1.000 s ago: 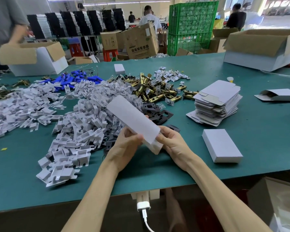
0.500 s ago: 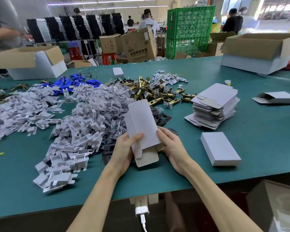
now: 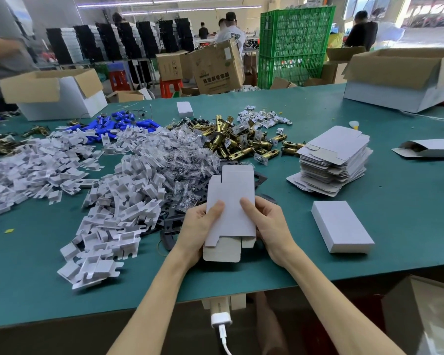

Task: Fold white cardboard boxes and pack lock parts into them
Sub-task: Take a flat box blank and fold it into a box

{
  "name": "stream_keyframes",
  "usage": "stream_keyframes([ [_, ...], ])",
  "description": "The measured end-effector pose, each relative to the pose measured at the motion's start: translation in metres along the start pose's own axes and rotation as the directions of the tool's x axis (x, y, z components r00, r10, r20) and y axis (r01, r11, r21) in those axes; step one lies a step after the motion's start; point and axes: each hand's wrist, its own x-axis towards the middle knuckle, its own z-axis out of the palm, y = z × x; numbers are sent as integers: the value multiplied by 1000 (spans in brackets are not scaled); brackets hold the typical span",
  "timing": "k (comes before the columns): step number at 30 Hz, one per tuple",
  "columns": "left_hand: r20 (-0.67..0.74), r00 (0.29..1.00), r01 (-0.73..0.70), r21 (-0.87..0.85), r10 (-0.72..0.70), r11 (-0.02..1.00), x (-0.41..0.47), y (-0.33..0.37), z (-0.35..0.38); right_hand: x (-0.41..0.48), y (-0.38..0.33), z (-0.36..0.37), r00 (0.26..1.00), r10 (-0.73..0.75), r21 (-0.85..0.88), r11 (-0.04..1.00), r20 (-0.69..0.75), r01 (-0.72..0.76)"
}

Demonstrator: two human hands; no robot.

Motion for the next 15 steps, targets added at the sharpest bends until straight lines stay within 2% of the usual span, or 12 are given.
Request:
stream_keyframes([
  [5, 2, 1000, -24, 40, 24, 999, 0, -1, 3, 1, 1, -3, 999, 25, -4, 1000, -22, -25],
  [9, -48, 998, -31, 34, 32, 999, 4, -5, -1, 0, 0, -2, 999, 36, -28, 999, 3, -36],
  [15, -16, 998, -67, 6, 67, 998, 2, -4, 0, 0, -2, -1, 998, -55, -84, 995, 19, 57],
])
